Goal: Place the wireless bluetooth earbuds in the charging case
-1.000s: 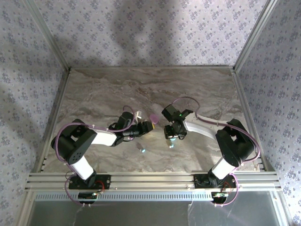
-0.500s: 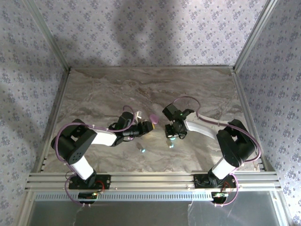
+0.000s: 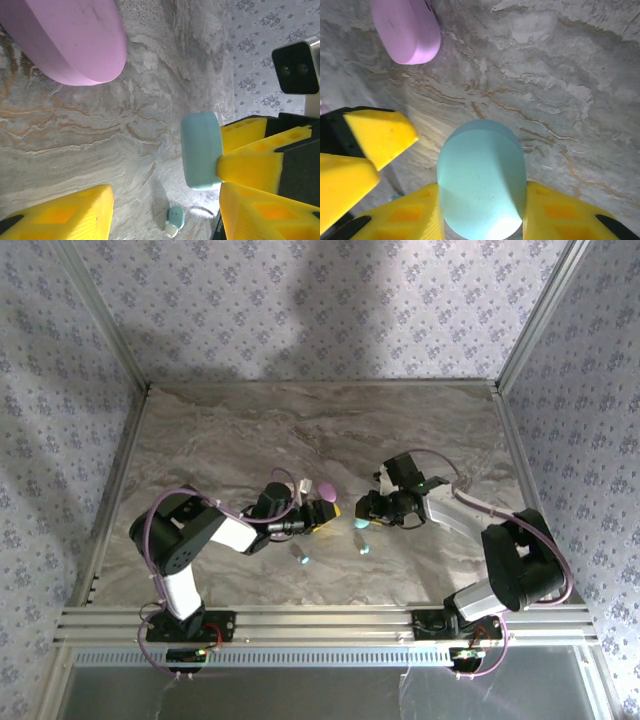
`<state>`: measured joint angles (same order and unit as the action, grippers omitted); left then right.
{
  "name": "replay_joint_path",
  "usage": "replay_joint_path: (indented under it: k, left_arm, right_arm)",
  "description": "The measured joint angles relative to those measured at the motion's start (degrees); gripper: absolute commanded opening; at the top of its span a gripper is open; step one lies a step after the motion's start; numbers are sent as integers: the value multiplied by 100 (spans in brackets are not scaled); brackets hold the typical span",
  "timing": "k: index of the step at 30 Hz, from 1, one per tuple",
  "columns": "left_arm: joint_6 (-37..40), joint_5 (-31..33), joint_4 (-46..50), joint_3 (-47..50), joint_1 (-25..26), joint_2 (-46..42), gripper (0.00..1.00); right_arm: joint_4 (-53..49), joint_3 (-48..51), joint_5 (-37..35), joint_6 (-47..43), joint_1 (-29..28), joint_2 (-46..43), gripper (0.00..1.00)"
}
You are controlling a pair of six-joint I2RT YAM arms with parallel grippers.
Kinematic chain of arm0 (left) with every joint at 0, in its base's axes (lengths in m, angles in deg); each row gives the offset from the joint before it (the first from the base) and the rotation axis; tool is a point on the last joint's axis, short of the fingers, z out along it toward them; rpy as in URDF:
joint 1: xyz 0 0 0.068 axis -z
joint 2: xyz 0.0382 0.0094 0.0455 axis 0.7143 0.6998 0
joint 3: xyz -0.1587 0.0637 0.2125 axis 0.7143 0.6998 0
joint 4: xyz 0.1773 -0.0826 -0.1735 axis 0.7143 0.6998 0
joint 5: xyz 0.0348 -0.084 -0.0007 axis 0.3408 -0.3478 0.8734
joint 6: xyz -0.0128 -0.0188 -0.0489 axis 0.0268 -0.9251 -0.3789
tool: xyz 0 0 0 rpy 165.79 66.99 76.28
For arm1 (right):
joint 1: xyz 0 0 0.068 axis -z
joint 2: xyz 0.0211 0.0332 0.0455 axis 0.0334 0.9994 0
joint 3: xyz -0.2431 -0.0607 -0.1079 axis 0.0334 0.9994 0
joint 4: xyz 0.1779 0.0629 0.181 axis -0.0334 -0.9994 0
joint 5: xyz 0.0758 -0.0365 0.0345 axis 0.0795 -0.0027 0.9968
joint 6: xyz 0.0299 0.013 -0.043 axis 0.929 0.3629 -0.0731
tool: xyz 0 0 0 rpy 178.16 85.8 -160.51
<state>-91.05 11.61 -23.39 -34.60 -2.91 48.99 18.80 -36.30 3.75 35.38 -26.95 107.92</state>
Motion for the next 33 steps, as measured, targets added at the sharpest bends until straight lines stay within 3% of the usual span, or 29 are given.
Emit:
replay_joint_path:
  k: [11, 33]
  left_arm:
    - [-225, -35, -492, 0, 168, 70, 65]
    - [-223, -37, -535, 0, 127, 70, 67]
  right_arm:
    - [894, 258, 970, 627, 289, -92, 37]
    - [1314, 332, 1335, 988, 330, -94, 37]
